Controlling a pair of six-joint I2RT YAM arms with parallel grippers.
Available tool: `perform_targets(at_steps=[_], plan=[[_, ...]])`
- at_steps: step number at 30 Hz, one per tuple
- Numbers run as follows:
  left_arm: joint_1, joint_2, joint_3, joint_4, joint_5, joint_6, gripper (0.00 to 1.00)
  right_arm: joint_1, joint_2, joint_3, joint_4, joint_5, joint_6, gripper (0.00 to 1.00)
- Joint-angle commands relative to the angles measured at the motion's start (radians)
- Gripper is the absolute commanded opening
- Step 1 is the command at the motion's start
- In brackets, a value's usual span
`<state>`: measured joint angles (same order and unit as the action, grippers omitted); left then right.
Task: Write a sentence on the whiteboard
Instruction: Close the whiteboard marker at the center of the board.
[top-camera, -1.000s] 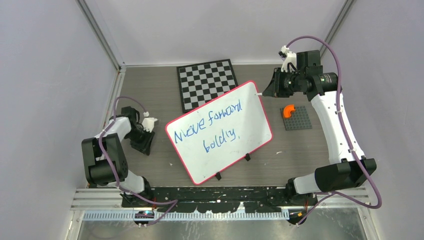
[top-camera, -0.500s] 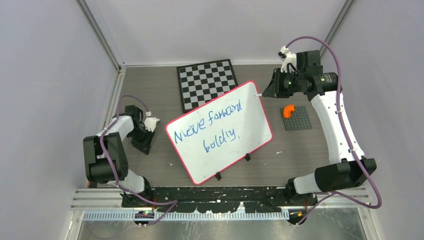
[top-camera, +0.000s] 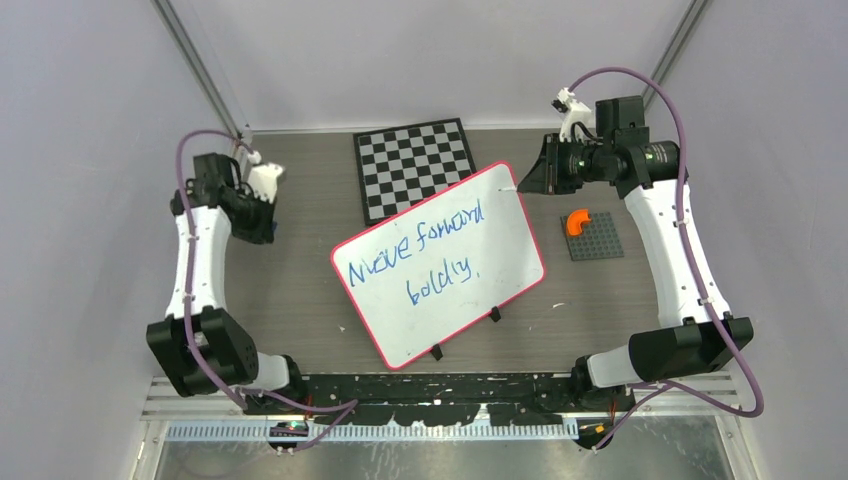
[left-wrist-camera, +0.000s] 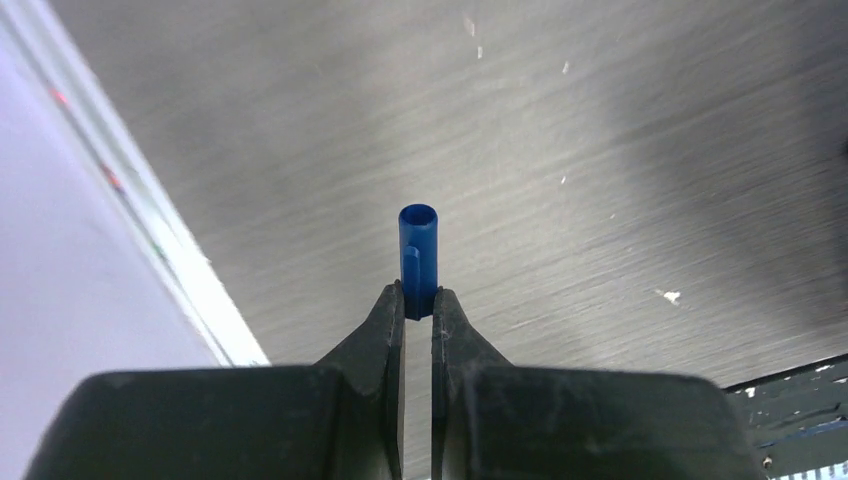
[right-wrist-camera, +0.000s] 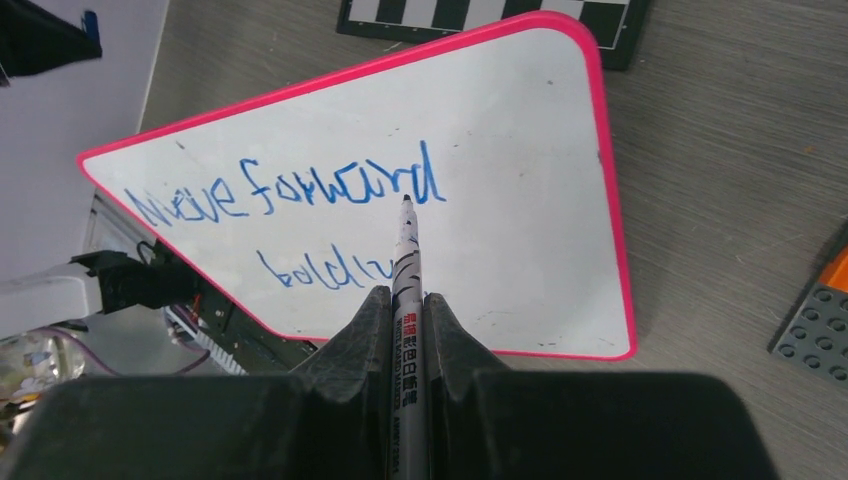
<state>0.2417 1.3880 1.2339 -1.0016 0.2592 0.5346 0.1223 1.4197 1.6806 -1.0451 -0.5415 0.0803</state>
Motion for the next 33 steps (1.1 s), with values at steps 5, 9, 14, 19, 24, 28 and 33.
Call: perform_targets(at_steps=[5, 9, 14, 19, 24, 28, 33], plan=[[-0.032, -0.029, 0.511, -0.302, 0.209, 0.024, 0.00, -0.003, -0.032, 0.044, -0.001, -0.208, -0.025, 0.00], [-0.207, 0.006, 0.711, -0.456, 0.252, 0.080, 0.00, 0.000, -0.028, 0.035, 0.007, -0.333, 0.001, 0.00], [-0.488, -0.019, 0.691, -0.462, 0.298, 0.062, 0.00, 0.005, -0.031, 0.007, 0.051, -0.420, 0.078, 0.00], [-0.747, 0.005, 0.638, -0.456, 0.229, 0.055, 0.00, 0.051, -0.058, -0.034, 0.088, -0.466, 0.136, 0.00], [-0.882, 0.045, 0.623, -0.433, 0.213, 0.028, 0.00, 0.124, -0.097, -0.096, 0.125, -0.470, 0.181, 0.00], [-0.976, 0.062, 0.614, -0.401, 0.162, 0.005, 0.00, 0.165, -0.111, -0.119, 0.123, -0.465, 0.196, 0.00], [-1.028, 0.076, 0.608, -0.354, 0.130, -0.028, 0.00, 0.211, -0.131, -0.168, 0.189, -0.452, 0.268, 0.00]])
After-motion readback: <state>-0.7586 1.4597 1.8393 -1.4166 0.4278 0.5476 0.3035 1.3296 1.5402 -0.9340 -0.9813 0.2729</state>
